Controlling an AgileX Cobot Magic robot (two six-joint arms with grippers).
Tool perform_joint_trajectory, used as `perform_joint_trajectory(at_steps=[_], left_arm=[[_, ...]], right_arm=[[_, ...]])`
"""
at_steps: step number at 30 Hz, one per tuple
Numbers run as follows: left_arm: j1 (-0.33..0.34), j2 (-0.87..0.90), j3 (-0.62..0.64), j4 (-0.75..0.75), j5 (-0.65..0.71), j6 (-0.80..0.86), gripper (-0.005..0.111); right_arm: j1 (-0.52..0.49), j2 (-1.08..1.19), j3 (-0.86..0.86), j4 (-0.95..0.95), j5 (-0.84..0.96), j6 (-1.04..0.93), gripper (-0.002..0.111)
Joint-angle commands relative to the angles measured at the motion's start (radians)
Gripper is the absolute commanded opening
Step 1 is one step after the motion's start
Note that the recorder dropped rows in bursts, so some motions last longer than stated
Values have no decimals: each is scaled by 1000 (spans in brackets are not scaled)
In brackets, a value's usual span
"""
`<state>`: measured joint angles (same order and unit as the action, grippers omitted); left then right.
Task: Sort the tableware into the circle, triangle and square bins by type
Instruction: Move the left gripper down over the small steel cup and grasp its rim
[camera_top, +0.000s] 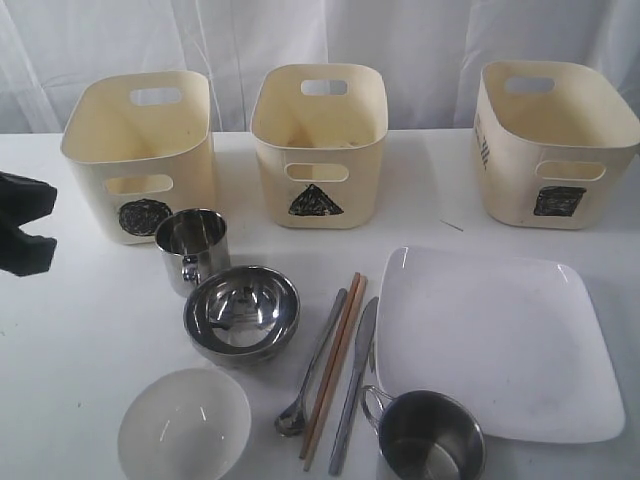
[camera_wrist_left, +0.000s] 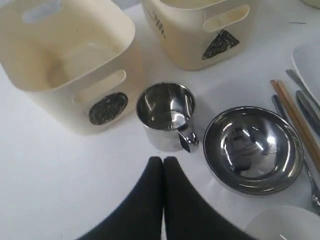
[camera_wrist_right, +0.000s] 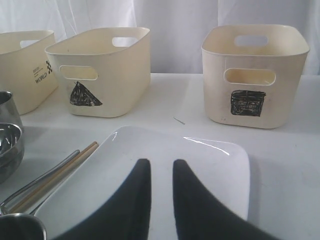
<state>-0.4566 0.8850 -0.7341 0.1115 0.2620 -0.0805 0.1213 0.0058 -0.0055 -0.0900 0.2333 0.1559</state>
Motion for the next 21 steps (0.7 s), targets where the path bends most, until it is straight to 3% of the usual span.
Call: perform_joint_trajectory(at_steps=[1,5,12,13,15,17,21], left_arm=[[-7,66,-112,25,189,-175,0],[-7,165,-202,30,246,-211,0],[-7,403,-324,9,153,-281,3],[-7,421,-327,9,143,-288,7],[-7,468,-334,9,88,-299,31],[-7,505,-334,12,56,-377,47],[-7,578,-336,12,64,-430,56]], right_arm=[[-3,-6,6,-7,-4,1,16],[-3,-6,6,-7,-4,1,16],[-3,-6,6,-7,-4,1,16],[-3,-6,6,-7,-4,1,16],[-3,-6,6,-7,-4,1,16],[-3,-6,6,-7,-4,1,16],[-3,-6,6,-7,-4,1,16]])
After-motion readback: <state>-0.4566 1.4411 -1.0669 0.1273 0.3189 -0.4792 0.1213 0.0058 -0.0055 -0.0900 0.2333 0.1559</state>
